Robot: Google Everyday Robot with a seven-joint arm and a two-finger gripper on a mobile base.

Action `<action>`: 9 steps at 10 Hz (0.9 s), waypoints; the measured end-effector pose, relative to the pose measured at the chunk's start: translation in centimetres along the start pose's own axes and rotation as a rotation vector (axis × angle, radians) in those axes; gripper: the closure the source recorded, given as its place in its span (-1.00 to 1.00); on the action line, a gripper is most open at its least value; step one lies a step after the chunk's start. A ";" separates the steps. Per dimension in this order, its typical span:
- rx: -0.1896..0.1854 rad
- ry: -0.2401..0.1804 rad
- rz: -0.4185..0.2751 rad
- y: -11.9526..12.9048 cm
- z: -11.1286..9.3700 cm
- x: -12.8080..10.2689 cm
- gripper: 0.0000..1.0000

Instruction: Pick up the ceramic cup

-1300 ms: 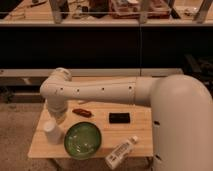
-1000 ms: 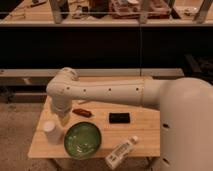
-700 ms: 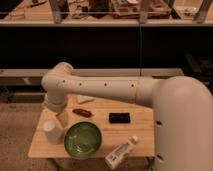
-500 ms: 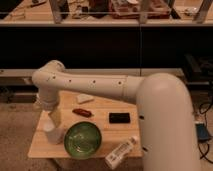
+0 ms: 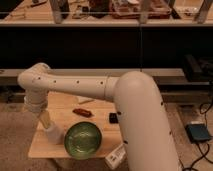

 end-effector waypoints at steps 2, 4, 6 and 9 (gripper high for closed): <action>-0.015 0.055 0.008 2.8 -0.2 0.5 -0.60; -0.025 0.074 0.023 5.6 -0.3 1.6 -0.60; -0.028 0.052 0.027 7.3 0.5 2.7 -0.60; -0.018 0.030 0.004 6.4 1.3 3.0 -0.60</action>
